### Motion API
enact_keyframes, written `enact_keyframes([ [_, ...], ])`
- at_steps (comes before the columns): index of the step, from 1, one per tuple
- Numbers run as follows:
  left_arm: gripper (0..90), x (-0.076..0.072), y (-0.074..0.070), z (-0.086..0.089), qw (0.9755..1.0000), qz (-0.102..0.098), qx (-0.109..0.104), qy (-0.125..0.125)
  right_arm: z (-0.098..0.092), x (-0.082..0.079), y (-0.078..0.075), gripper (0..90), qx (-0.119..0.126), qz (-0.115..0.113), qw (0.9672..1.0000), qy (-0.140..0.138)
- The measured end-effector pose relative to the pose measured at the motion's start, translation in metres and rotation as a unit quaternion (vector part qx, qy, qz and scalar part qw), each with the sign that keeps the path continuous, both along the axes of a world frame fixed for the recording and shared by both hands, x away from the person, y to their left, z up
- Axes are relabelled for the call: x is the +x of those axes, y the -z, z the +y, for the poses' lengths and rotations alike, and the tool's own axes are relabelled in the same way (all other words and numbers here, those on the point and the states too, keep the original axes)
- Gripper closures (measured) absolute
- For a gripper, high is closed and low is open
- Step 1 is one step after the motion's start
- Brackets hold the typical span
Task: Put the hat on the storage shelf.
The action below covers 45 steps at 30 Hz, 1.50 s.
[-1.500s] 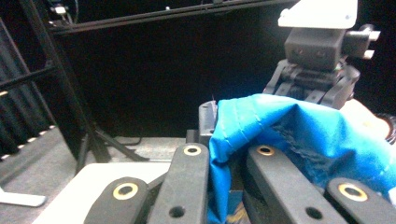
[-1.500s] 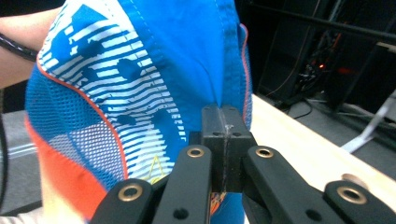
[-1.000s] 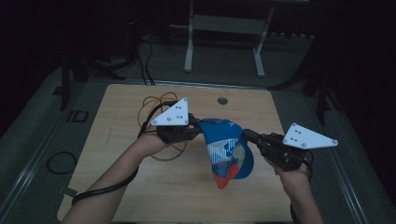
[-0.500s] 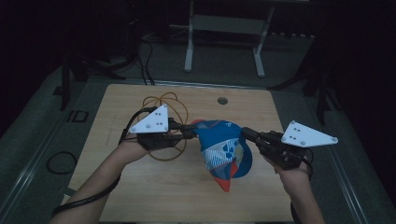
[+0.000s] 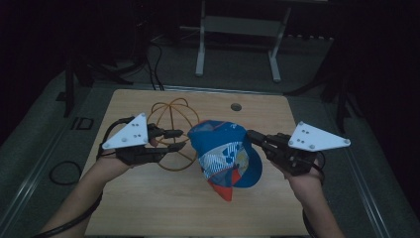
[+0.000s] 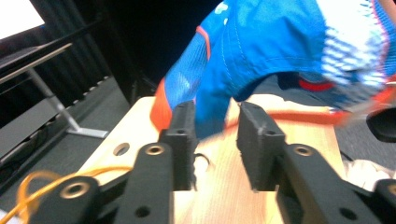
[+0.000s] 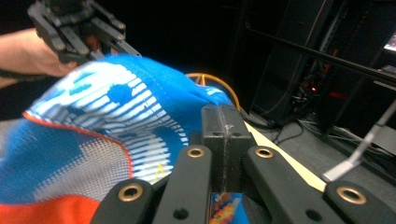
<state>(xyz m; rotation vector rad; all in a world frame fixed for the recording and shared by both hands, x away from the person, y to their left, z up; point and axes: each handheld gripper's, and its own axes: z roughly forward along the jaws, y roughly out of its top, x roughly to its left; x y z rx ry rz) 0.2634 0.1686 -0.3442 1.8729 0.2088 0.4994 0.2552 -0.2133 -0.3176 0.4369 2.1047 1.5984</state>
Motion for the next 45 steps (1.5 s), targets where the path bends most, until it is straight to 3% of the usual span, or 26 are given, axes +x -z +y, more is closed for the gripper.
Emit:
enact_keyframes([
  [8,47.4,-0.011,0.025,0.025,0.9977,0.016,-0.025,-0.061,0.014,0.013,-0.018,90.0,-0.003,-0.016,0.9998,0.009],
  [9,42.0,-0.012,0.030,0.029,0.9963,0.022,-0.037,-0.074,0.016,0.015,-0.020,90.0,-0.004,-0.017,0.9998,0.010],
  [11,36.2,-0.014,0.038,0.035,0.9945,0.025,-0.042,-0.093,0.021,0.021,-0.024,90.0,0.000,-0.015,0.9998,0.010],
  [13,25.1,-0.016,0.047,0.040,0.9910,0.033,-0.042,-0.123,0.026,0.026,-0.027,90.0,0.002,-0.014,0.9999,0.006],
  [15,16.9,-0.017,0.052,0.042,0.9900,0.031,-0.047,-0.129,0.029,0.029,-0.029,90.0,0.004,-0.012,0.9999,0.004],
  [16,16.9,-0.020,0.063,0.046,0.9863,0.027,-0.053,-0.154,0.033,0.031,-0.030,90.0,0.004,-0.012,0.9999,0.003],
  [18,5.7,-0.024,0.072,0.047,0.9830,0.028,-0.046,-0.175,0.046,0.038,-0.035,90.0,0.003,-0.015,0.9999,0.001],
  [21,2.1,-0.028,0.088,0.051,0.9772,0.031,-0.047,-0.205,0.058,0.046,-0.039,90.0,0.002,-0.016,0.9999,0.000],
  [25,2.1,-0.036,0.110,0.062,0.9629,0.023,-0.071,-0.259,0.073,0.058,-0.044,90.0,0.002,-0.011,0.9999,0.002],
  [28,2.1,-0.040,0.127,0.069,0.9533,0.028,-0.073,-0.292,0.085,0.067,-0.047,90.0,-0.002,-0.009,0.9999,0.004],
  [31,2.1,-0.043,0.145,0.074,0.9476,0.043,-0.066,-0.309,0.096,0.076,-0.049,90.0,-0.001,-0.004,1.0000,0.004],
  [34,2.2,-0.047,0.163,0.076,0.9463,0.054,-0.063,-0.312,0.108,0.083,-0.052,90.0,-0.002,0.000,1.0000,0.003],
  [38,2.2,-0.052,0.182,0.075,0.9429,0.050,-0.060,-0.324,0.126,0.088,-0.056,90.0,-0.004,0.000,1.0000,-0.004],
  [39,2.2,-0.052,0.182,0.075,0.9429,0.050,-0.060,-0.324,0.126,0.088,-0.056,90.0,-0.004,0.000,1.0000,-0.004],
  [40,2.2,-0.053,0.187,0.075,0.9411,0.044,-0.065,-0.329,0.131,0.090,-0.056,90.0,-0.007,-0.003,1.0000,-0.002],
  [45,2.2,-0.055,0.190,0.078,0.9406,0.045,-0.078,-0.327,0.163,0.105,-0.051,90.0,-0.020,0.012,0.9997,-0.004],
])
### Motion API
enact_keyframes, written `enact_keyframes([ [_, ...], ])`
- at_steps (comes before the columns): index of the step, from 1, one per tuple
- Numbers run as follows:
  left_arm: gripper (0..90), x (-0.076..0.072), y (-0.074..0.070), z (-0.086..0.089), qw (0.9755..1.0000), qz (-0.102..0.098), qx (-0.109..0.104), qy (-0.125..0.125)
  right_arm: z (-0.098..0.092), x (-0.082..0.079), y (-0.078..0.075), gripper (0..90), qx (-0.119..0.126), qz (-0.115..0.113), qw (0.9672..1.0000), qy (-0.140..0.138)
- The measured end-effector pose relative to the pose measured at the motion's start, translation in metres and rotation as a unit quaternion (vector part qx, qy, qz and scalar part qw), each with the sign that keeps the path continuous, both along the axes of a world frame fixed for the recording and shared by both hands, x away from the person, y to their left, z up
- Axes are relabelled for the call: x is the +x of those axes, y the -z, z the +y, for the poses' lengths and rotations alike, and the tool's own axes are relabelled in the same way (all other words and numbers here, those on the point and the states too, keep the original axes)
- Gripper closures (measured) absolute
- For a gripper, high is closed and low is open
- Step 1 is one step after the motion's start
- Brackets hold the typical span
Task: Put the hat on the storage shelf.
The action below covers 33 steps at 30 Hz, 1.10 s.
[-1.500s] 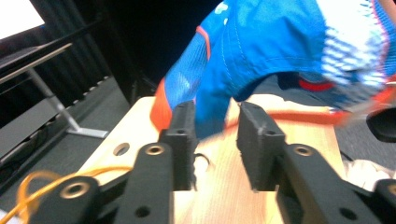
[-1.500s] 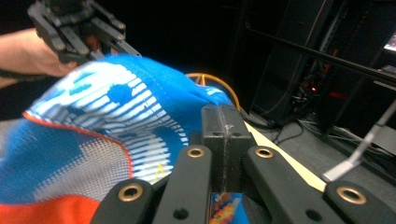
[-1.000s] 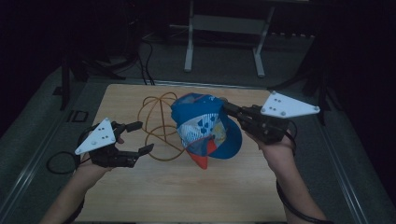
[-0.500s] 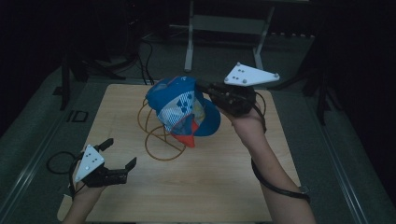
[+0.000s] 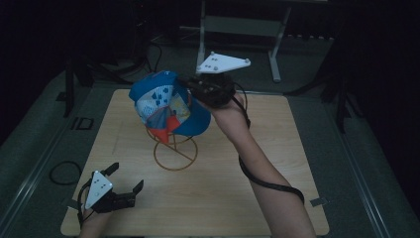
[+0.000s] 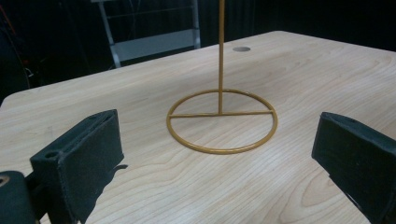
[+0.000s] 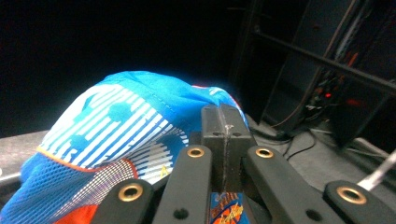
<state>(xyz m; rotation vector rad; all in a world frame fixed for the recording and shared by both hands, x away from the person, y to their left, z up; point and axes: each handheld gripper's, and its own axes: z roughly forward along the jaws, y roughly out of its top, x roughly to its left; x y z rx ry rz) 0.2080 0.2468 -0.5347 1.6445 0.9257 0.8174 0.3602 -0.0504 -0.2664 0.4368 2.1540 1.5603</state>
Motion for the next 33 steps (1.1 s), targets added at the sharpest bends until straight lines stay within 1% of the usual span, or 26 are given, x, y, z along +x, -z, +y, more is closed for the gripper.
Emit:
enact_keyframes([
  [3,2.2,0.000,0.003,0.004,0.9998,0.001,-0.017,-0.007,0.018,0.008,0.006,90.0,-0.004,0.016,0.9998,-0.009],
  [4,2.2,0.000,0.004,0.005,0.9998,0.003,-0.017,-0.008,0.023,0.010,0.008,90.0,-0.002,0.024,0.9996,-0.016],
  [5,2.3,0.001,0.005,0.006,0.9998,0.006,-0.019,-0.009,0.028,0.011,0.010,90.0,-0.005,0.026,0.9995,-0.020],
  [7,2.2,0.002,0.007,0.007,0.9997,0.013,-0.021,-0.004,0.037,0.012,0.014,90.0,-0.011,0.027,0.9994,-0.022],
  [9,2.3,0.001,0.008,0.007,0.9997,0.016,-0.018,-0.002,0.047,0.015,0.020,90.0,-0.017,0.036,0.9988,-0.028],
  [11,2.3,0.001,0.009,0.008,0.9996,0.015,-0.023,-0.001,0.052,0.018,0.027,90.0,-0.021,0.043,0.9984,-0.030],
  [12,2.3,0.001,0.009,0.008,0.9996,0.014,-0.024,-0.002,0.053,0.019,0.030,90.0,-0.021,0.051,0.9979,-0.034],
  [14,2.3,0.001,0.010,0.010,0.9994,0.016,-0.031,-0.001,0.055,0.021,0.036,90.0,-0.027,0.056,0.9975,-0.034],
  [17,2.3,0.002,0.010,0.014,0.9989,0.019,-0.042,-0.001,0.054,0.024,0.045,90.0,-0.030,0.071,0.9964,-0.035],
  [20,2.2,0.003,0.011,0.015,0.9989,0.020,-0.043,-0.003,0.049,0.025,0.052,90.0,-0.031,0.078,0.9959,-0.034],
  [21,2.2,0.003,0.011,0.015,0.9987,0.023,-0.044,-0.002,0.047,0.025,0.053,90.0,-0.031,0.080,0.9958,-0.034],
  [27,2.2,0.004,0.013,0.013,0.9988,0.027,-0.040,0.002,0.032,0.025,0.064,90.0,-0.033,0.088,0.9952,-0.028],
  [32,2.3,0.004,0.014,0.013,0.9986,0.030,-0.044,0.002,0.019,0.027,0.073,90.0,-0.027,0.103,0.9941,-0.023],
  [33,2.3,0.004,0.014,0.013,0.9986,0.030,-0.043,0.002,0.018,0.027,0.075,90.0,-0.030,0.104,0.9938,-0.023],
])
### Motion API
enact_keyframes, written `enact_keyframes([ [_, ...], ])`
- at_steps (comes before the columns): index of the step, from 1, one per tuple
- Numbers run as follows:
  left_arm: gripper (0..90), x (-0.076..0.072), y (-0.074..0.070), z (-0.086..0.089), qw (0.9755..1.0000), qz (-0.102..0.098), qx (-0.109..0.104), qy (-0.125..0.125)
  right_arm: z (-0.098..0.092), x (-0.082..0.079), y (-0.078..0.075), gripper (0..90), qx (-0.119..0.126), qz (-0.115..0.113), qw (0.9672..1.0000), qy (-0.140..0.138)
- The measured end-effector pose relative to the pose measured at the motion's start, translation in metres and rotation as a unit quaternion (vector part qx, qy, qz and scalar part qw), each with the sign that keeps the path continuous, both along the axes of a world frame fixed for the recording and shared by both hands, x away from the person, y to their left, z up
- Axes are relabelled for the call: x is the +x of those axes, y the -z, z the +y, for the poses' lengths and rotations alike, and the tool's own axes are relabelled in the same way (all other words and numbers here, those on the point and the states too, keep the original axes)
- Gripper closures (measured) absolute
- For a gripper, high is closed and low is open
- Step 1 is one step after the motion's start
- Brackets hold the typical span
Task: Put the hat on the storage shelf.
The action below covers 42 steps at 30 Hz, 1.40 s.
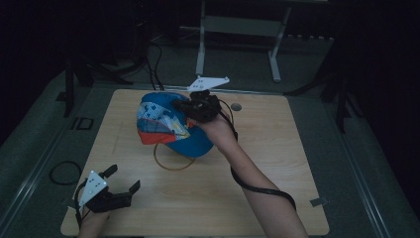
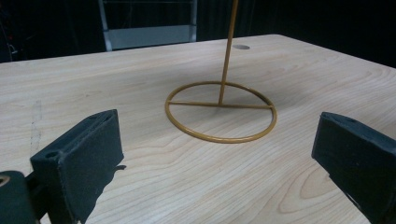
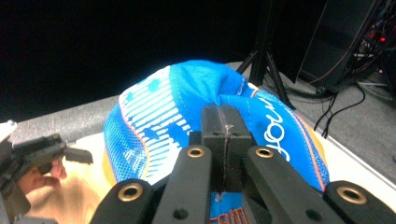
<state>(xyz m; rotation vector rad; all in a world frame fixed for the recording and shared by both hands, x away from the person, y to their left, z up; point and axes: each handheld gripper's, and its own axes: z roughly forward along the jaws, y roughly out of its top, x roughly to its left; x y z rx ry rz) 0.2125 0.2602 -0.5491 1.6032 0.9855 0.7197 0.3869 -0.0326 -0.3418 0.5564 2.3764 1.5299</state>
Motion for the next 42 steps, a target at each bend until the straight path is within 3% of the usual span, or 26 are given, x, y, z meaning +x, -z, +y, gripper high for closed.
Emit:
enact_keyframes([
  [6,2.3,0.001,0.002,-0.001,1.0000,0.005,-0.002,0.002,-0.006,-0.002,0.010,90.0,0.001,0.006,1.0000,-0.001],
  [14,2.3,0.001,0.004,-0.003,0.9999,0.008,0.000,0.009,-0.007,-0.010,0.011,90.0,0.008,0.002,1.0000,-0.005],
  [18,2.3,0.001,0.004,-0.002,0.9999,0.010,-0.002,0.008,-0.002,-0.014,0.010,90.0,-0.004,-0.013,0.9999,-0.004],
  [23,2.3,0.001,0.006,-0.002,0.9999,0.013,-0.005,0.009,-0.003,-0.013,0.013,89.7,-0.006,-0.010,0.9999,-0.004],
  [24,2.3,0.002,0.006,-0.002,0.9998,0.014,-0.004,0.010,-0.004,-0.011,0.014,80.3,0.004,-0.003,1.0000,-0.008],
  [28,2.3,0.002,0.007,-0.003,0.9998,0.015,-0.005,0.011,-0.005,-0.012,0.013,70.3,0.010,-0.010,0.9999,-0.002],
  [31,2.3,0.002,0.007,-0.002,0.9998,0.018,-0.006,0.011,-0.005,-0.012,0.013,68.3,0.009,-0.013,0.9999,0.001],
  [32,2.3,0.002,0.008,-0.002,0.9998,0.018,-0.006,0.011,-0.005,-0.012,0.014,61.8,0.007,-0.014,0.9999,0.003],
  [34,2.3,0.002,0.008,-0.002,0.9997,0.019,-0.006,0.012,-0.007,-0.012,0.014,57.8,0.008,-0.015,0.9998,0.007],
  [42,2.3,0.003,0.009,-0.002,0.9997,0.019,-0.006,0.012,-0.018,-0.011,0.007,39.7,0.031,-0.015,0.9993,0.013],
])
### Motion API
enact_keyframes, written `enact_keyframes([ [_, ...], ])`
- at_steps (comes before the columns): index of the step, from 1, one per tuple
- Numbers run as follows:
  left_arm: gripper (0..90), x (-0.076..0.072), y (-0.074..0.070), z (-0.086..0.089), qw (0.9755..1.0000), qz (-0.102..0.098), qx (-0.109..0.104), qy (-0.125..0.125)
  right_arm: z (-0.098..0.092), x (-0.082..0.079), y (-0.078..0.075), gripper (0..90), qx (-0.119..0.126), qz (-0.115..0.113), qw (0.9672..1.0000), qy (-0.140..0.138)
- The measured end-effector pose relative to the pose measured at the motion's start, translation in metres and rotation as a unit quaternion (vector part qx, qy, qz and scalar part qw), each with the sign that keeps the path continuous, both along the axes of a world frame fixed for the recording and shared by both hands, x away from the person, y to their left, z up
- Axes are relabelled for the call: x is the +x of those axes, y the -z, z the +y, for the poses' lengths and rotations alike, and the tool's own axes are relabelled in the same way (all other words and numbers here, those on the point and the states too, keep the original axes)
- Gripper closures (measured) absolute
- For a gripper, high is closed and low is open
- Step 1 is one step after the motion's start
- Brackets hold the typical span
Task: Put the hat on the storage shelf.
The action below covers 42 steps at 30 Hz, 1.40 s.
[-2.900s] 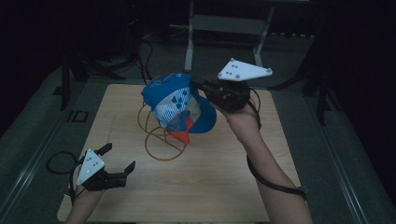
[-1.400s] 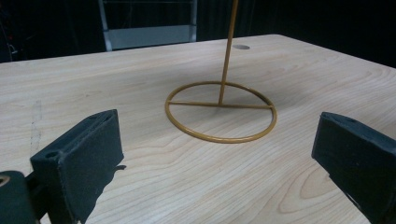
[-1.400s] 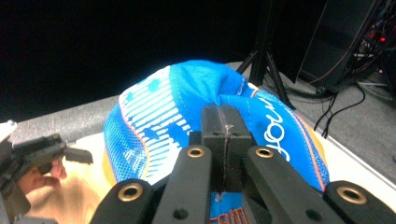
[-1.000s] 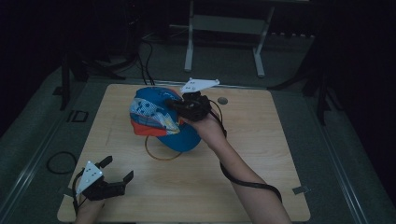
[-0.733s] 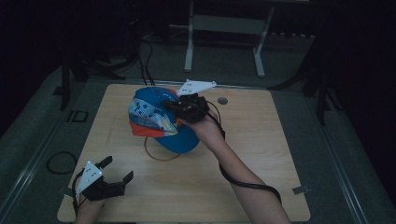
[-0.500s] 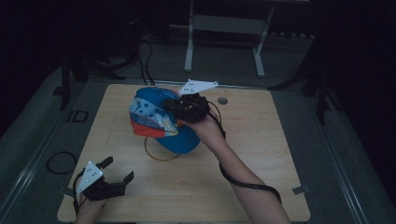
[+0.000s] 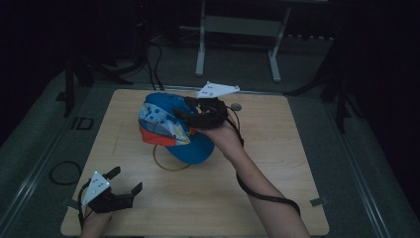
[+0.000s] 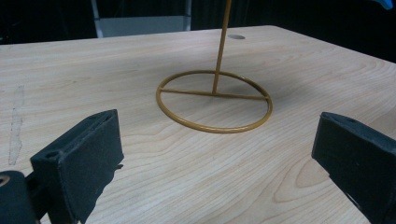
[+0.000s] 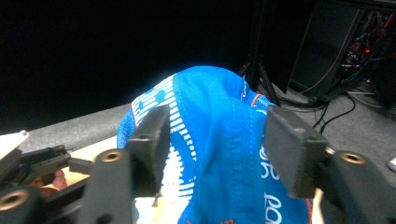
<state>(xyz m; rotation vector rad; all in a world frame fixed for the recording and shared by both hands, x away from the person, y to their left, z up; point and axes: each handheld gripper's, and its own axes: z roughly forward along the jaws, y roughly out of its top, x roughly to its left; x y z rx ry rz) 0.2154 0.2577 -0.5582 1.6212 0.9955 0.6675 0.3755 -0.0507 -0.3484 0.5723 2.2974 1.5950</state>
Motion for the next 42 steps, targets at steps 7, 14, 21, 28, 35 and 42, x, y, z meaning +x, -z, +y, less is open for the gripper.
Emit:
enact_keyframes([
  [7,2.3,0.001,0.000,0.001,1.0000,0.002,-0.007,-0.001,-0.005,-0.003,0.001,25.1,-0.008,-0.001,0.9999,-0.010],
  [14,2.3,0.001,0.001,-0.001,1.0000,0.003,-0.004,0.002,-0.013,-0.015,0.009,13.7,-0.002,-0.006,0.9993,-0.037],
  [21,2.3,0.000,0.001,-0.001,1.0000,0.001,-0.002,0.003,-0.026,-0.022,0.021,13.4,-0.002,-0.008,0.9992,-0.039],
  [28,2.3,0.002,0.002,-0.001,1.0000,0.001,0.004,0.004,-0.041,-0.027,0.030,13.6,-0.007,-0.014,0.9995,-0.026],
  [35,2.3,0.003,0.004,-0.002,0.9999,0.005,0.009,0.008,-0.067,-0.030,0.050,13.7,-0.018,-0.008,0.9996,-0.019],
  [42,2.3,0.003,0.005,-0.001,0.9999,0.007,0.007,0.005,-0.089,-0.031,0.077,13.8,-0.025,0.007,0.9995,-0.017],
])
